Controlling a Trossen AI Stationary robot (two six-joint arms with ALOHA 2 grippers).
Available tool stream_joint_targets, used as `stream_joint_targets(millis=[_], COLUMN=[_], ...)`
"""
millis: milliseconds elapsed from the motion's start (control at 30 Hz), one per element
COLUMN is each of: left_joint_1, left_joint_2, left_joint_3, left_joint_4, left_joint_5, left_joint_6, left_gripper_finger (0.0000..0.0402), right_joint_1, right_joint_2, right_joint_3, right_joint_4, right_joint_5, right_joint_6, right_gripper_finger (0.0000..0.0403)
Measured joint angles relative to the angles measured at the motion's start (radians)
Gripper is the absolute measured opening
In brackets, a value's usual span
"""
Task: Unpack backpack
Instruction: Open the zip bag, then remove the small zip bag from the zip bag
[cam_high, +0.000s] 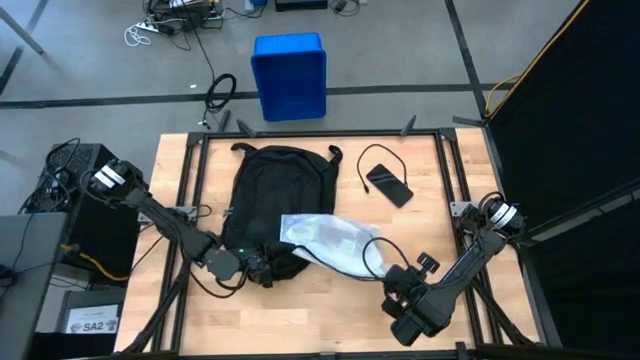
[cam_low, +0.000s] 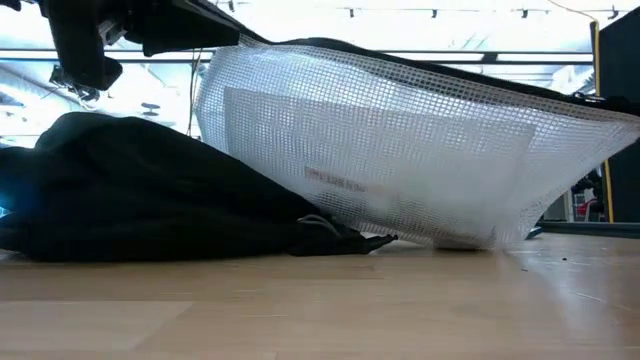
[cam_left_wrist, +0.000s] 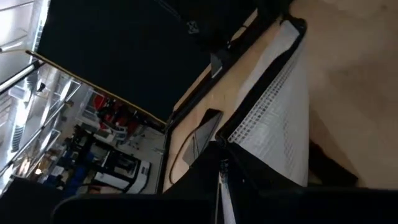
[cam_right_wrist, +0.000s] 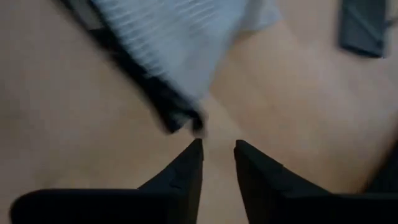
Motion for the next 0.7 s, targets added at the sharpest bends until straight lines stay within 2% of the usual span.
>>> stream_joint_targets(millis=[133,267,367,500,700], left_joint_1=[0.017,0.027,0.029,0.029,0.036], left_joint_2=[0.000,0.000,0.000,0.000,0.001], left_joint_3=[0.000,0.000,0.000,0.000,0.000], left_joint_4=[-0.003,-0.005,-0.004,-0.009,-0.017], left_joint_5=[0.077,0.140,0.148,0.153,0.153], left_joint_6=[-0.031,-0.049,-0.051,-0.063,-0.073], left_gripper_finger=[0.0000,0.0000,0.0000,0.0000,0.0000], right_joint_1=[0.012,0.011,-0.015,-0.068,-0.160], right_joint_2=[0.000,0.002,0.010,0.010,0.010], right_joint_3=[0.000,0.000,0.000,0.000,0.000], right_joint_4=[0.165,0.352,0.451,0.502,0.567], right_joint_5=[0.077,0.260,0.375,0.393,0.395], right_joint_6=[-0.134,-0.341,-0.484,-0.602,-0.697], right_gripper_finger=[0.0107,0.0128,0.0137,0.0142,0.0136])
